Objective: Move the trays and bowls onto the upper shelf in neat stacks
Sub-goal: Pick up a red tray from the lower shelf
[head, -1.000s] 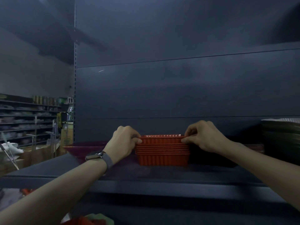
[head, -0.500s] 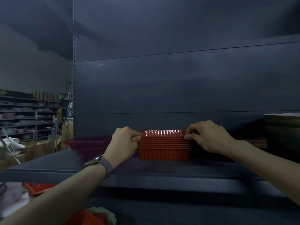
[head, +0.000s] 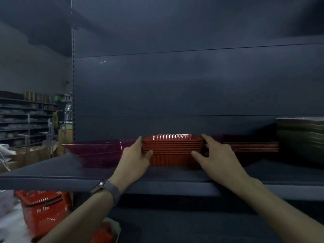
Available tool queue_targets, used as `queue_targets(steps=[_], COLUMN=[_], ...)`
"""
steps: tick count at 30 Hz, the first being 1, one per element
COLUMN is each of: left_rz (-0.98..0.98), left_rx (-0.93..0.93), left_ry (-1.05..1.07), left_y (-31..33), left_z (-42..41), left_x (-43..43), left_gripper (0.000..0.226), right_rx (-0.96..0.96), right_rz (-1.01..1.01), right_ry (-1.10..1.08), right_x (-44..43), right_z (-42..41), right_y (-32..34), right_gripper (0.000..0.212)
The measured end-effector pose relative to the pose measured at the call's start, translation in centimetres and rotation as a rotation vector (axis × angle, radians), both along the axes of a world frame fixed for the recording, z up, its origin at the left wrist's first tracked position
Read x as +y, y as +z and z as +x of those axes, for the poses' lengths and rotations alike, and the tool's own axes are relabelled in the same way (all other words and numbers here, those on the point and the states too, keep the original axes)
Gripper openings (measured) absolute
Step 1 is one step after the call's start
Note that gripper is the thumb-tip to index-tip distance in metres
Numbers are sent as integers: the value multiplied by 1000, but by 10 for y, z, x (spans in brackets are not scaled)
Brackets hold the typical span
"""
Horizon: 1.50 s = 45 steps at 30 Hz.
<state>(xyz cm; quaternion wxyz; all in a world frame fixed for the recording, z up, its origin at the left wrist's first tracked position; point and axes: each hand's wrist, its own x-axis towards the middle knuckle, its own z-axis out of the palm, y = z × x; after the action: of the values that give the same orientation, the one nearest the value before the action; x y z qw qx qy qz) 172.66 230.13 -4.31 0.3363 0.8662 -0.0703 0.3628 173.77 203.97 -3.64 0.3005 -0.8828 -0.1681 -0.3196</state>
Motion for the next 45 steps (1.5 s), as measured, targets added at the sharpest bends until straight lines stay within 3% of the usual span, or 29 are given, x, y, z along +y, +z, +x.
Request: queue_targets(steps=[3,8,18,21,28,35,40,45], left_rz=[38,73,60,67,89,-26,-132,42], left_rx=[-3,-2,85,88,23,-80,-199,-481], left_ry=[9,-55,-103,-74,13,37,12,-46], left_y=[-4,-7,-4,-4,-6,-9,-7,13], left_z=[7,7,-2,-4,-11,-11,-31,-75], left_x=[9,11,10,7,-1,-1,-1,31], left_gripper=[17,17,27,33,18,26,30,25], right_rx=[30,89,122,119,85,-58,-213,-263], right_rz=[73,78,20,50,142,77,-4,-102], right_ry=[89,90,111,135,101,-31,89,250], right_x=[2,-4,-5,-4,-2,3,18,66], right_z=[4,11,5,-1,-10,-11,-22,-36], right_y=[5,-1,1,3,2,-7,-11,5], right_gripper=[48,81,91,85,61,5,5,5])
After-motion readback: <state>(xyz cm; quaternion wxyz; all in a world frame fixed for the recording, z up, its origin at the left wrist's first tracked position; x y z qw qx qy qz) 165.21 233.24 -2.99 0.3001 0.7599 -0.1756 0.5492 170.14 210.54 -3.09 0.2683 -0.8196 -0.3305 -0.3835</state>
